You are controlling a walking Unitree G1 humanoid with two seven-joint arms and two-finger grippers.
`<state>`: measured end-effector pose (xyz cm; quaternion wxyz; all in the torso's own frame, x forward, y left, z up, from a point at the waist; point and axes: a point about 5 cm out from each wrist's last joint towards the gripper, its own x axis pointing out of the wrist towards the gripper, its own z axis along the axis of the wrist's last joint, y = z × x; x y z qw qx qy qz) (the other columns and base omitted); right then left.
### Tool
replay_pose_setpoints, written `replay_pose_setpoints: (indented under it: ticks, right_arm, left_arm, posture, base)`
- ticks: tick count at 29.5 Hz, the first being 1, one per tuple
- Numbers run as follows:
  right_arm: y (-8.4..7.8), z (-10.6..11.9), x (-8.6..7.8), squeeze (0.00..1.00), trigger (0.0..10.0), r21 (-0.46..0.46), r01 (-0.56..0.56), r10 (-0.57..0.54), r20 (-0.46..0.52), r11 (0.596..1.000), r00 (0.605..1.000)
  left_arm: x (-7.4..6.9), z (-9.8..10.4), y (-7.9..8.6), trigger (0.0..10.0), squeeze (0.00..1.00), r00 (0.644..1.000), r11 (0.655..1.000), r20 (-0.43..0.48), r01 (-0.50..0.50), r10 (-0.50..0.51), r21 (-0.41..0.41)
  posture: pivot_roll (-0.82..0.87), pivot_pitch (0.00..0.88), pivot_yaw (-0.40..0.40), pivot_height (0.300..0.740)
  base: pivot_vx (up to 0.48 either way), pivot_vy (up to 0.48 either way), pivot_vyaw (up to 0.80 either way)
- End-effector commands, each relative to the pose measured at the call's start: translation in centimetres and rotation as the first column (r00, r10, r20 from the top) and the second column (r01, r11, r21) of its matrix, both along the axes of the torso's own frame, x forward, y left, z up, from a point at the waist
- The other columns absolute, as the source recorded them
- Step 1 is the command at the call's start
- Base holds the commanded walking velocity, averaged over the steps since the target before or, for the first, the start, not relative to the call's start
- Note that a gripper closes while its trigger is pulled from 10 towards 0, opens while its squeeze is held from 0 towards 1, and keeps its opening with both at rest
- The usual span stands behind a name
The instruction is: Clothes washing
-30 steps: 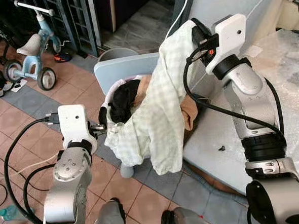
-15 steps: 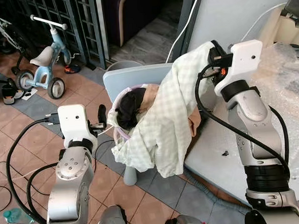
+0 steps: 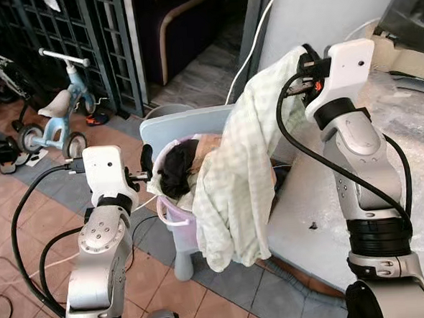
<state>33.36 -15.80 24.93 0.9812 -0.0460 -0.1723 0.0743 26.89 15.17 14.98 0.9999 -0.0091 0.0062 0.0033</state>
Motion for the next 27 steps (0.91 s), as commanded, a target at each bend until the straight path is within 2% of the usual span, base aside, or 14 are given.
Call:
replay_pose_setpoints:
  ticks: [1, 10, 17, 18, 19, 27]
  right_arm:
    - [-1.5, 0.2, 0.1, 0.00, 10.0, 0.010, 0.062, -0.062, -0.001, 0.998, 0.998]
    - [-1.6, 0.3, 0.5, 0.00, 10.0, 0.002, 0.059, -0.059, 0.003, 0.998, 0.998]
    - [-1.0, 0.1, 0.6, 0.00, 10.0, -0.040, -0.017, 0.017, -0.017, 0.999, 1.000]
    - [-0.6, -0.1, 0.7, 0.00, 10.0, -0.128, -0.053, 0.049, -0.029, 0.990, 0.998]
    - [-0.4, -0.1, 0.6, 0.00, 10.0, -0.138, -0.072, 0.070, -0.021, 0.988, 0.997]
    - [0.9, 0.6, 0.2, 0.00, 10.0, -0.140, -0.196, 0.199, 0.013, 0.971, 0.980]
  left_arm:
    - [0.1, 0.1, -0.8, 10.0, 0.00, 0.999, 0.999, 0.010, 0.033, -0.033, -0.014]
    - [0.1, 0.0, -0.7, 10.0, 0.00, 1.000, 0.999, 0.011, 0.029, -0.028, -0.017]
    - [0.2, 0.2, -0.8, 10.0, 0.00, 1.000, 1.000, 0.025, 0.014, -0.014, -0.027]
    - [0.2, 0.2, -0.7, 10.0, 0.00, 1.000, 1.000, 0.023, 0.012, -0.011, -0.027]
    - [0.2, 0.2, -0.7, 10.0, 0.00, 1.000, 1.000, 0.022, 0.010, -0.010, -0.027]
    - [0.1, 0.0, -0.6, 10.0, 0.00, 1.000, 1.000, 0.015, 0.001, -0.001, -0.019]
  posture:
    - [0.04, 0.007, -0.029, 0.740]
    - [0.04, 0.006, -0.028, 0.740]
    - [0.05, 0.007, -0.031, 0.740]
    - [0.05, 0.006, -0.032, 0.740]
    - [0.05, 0.007, -0.033, 0.740]
    - [0.06, 0.003, -0.037, 0.740]
  base:
    - [0.386, 0.000, -0.79]
    - [0.366, 0.000, -0.77]
    - [0.095, 0.000, 0.00]
    - [0.000, 0.000, 0.00]
    - [0.000, 0.000, 0.00]
    - [0.000, 0.000, 0.74]
